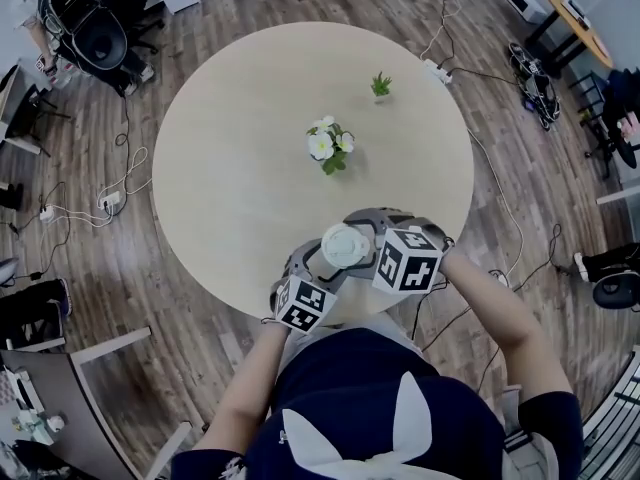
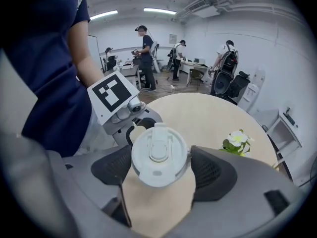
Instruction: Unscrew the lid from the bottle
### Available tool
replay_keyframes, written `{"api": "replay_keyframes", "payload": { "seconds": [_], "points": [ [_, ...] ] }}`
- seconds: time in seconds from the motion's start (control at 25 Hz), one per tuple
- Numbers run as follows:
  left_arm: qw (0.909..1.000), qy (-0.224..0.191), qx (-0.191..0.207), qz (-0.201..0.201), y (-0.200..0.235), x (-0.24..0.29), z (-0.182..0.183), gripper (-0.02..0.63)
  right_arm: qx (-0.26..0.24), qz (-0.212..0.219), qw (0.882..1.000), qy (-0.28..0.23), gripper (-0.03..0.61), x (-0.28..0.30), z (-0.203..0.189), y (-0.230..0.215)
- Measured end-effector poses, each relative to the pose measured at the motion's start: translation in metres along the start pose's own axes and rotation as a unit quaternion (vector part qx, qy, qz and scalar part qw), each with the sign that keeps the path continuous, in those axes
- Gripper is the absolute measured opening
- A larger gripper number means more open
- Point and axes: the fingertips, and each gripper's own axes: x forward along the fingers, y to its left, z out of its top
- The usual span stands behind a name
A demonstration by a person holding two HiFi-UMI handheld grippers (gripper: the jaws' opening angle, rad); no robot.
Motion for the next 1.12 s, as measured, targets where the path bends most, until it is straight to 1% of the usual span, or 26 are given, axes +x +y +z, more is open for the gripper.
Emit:
{"api": "replay_keyframes", "payload": {
  "seconds": [0.2, 0.32, 0.44, 0.52, 0.6, 0.68, 0.76, 0.8, 0.84, 0.88, 0.92, 1.0, 1.12],
  "points": [
    [1.0, 0.002, 0.002, -0.002, -0.001, 0.001, 0.0, 0.313, -0.062, 0.041, 0.997, 0.036, 0.38, 0.0, -0.001, 0.001],
    [1.0, 0.002, 0.003, -0.003, 0.0, 0.001, 0.0, 0.313, -0.106, 0.059, 0.991, 0.058, 0.38, 0.001, -0.002, 0.002],
    [1.0, 0.005, 0.003, -0.005, 0.0, 0.001, 0.0, 0.313, -0.149, 0.066, 0.984, 0.077, 0.38, 0.0, -0.001, 0.003],
    [1.0, 0.006, 0.002, -0.005, -0.001, 0.001, 0.0, 0.313, -0.161, 0.064, 0.982, 0.079, 0.38, 0.0, -0.002, 0.005],
    [1.0, 0.006, 0.002, -0.005, -0.001, 0.002, 0.0, 0.313, -0.149, 0.052, 0.985, 0.073, 0.382, 0.0, -0.003, 0.004],
    [1.0, 0.005, 0.002, -0.005, -0.001, 0.002, -0.001, 0.313, -0.112, 0.03, 0.991, 0.062, 0.387, -0.002, -0.005, 0.001],
    [1.0, 0.003, 0.0, -0.005, -0.001, 0.003, -0.001, 0.313, -0.054, 0.004, 0.998, 0.032, 0.396, -0.008, -0.004, -0.003],
    [1.0, 0.003, 0.0, -0.005, -0.001, 0.003, -0.001, 0.313, -0.017, -0.006, 1.0, 0.005, 0.394, -0.012, -0.002, -0.004],
    [1.0, 0.003, -0.001, -0.006, -0.001, 0.002, -0.001, 0.313, 0.026, -0.016, 0.999, -0.027, 0.394, -0.017, 0.001, -0.005],
    [1.0, 0.003, -0.002, -0.006, 0.0, 0.002, -0.001, 0.313, 0.069, -0.026, 0.995, -0.06, 0.4, -0.021, 0.005, -0.005],
    [1.0, 0.003, -0.002, -0.007, 0.0, 0.002, -0.002, 0.313, 0.111, -0.038, 0.989, -0.092, 0.403, -0.025, 0.008, -0.006],
    [1.0, 0.005, -0.004, -0.008, 0.001, 0.001, -0.002, 0.313, 0.184, -0.068, 0.97, -0.146, 0.407, -0.03, 0.012, -0.009],
    [1.0, 0.004, -0.004, -0.008, 0.001, 0.001, -0.002, 0.313, 0.266, -0.129, 0.934, -0.201, 0.413, -0.032, 0.009, -0.017]
  ]
}}
